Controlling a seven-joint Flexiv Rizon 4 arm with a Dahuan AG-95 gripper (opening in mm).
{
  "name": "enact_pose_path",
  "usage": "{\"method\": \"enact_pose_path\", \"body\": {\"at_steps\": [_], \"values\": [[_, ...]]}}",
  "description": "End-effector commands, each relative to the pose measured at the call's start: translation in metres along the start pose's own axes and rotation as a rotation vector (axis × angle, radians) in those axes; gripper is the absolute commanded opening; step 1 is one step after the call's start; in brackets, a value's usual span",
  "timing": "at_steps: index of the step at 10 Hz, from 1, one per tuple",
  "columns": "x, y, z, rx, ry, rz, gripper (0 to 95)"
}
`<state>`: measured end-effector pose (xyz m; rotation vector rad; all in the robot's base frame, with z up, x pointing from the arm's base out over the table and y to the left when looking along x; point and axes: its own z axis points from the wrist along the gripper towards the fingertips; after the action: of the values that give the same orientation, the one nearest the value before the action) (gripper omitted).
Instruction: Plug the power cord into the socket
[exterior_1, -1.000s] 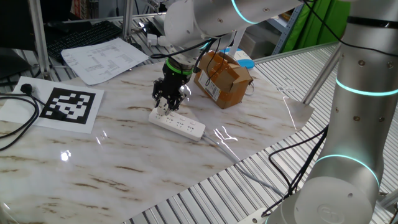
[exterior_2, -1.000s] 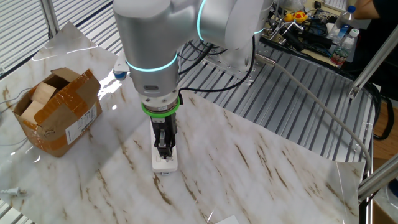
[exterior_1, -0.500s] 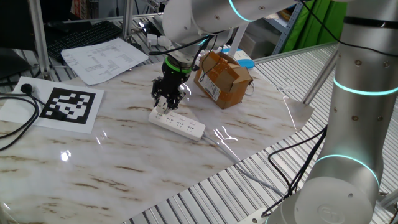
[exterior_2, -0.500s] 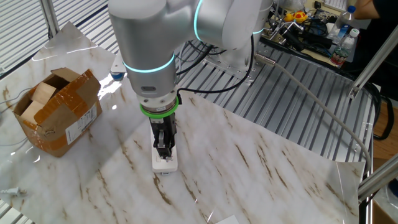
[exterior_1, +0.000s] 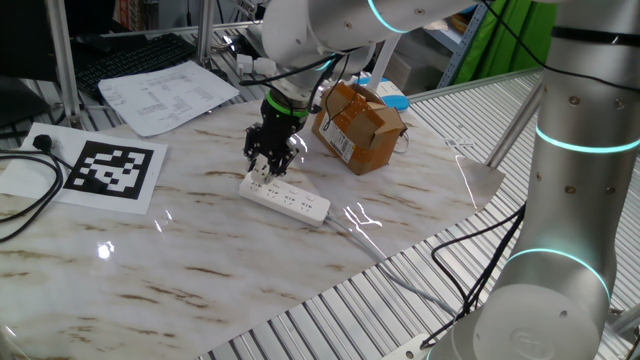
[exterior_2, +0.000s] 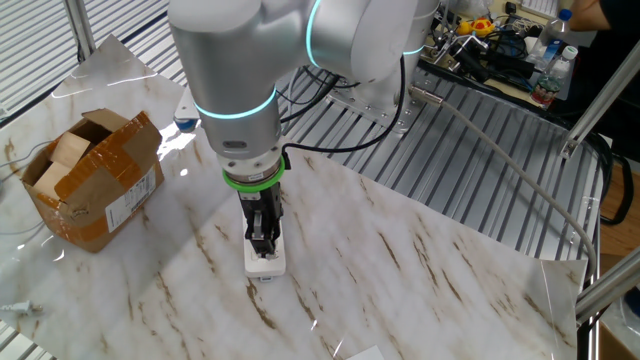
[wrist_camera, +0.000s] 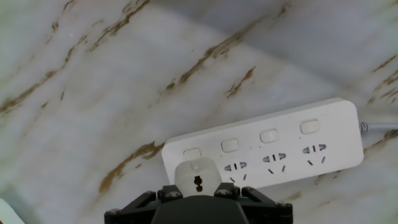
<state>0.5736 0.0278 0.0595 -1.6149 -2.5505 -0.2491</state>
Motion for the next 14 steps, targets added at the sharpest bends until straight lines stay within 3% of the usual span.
{"method": "enact_pose_path", "body": {"at_steps": [1, 5, 14], "values": [[0.0016, -0.0008, -0.0006, 0.003, 0.008, 0.009, 0.0], [0.0016, -0.0007, 0.0010, 0.011, 0.014, 0.004, 0.0], [-0.0020, 0.0056, -0.0002, 0.047, -0.008, -0.035, 0.0]]}}
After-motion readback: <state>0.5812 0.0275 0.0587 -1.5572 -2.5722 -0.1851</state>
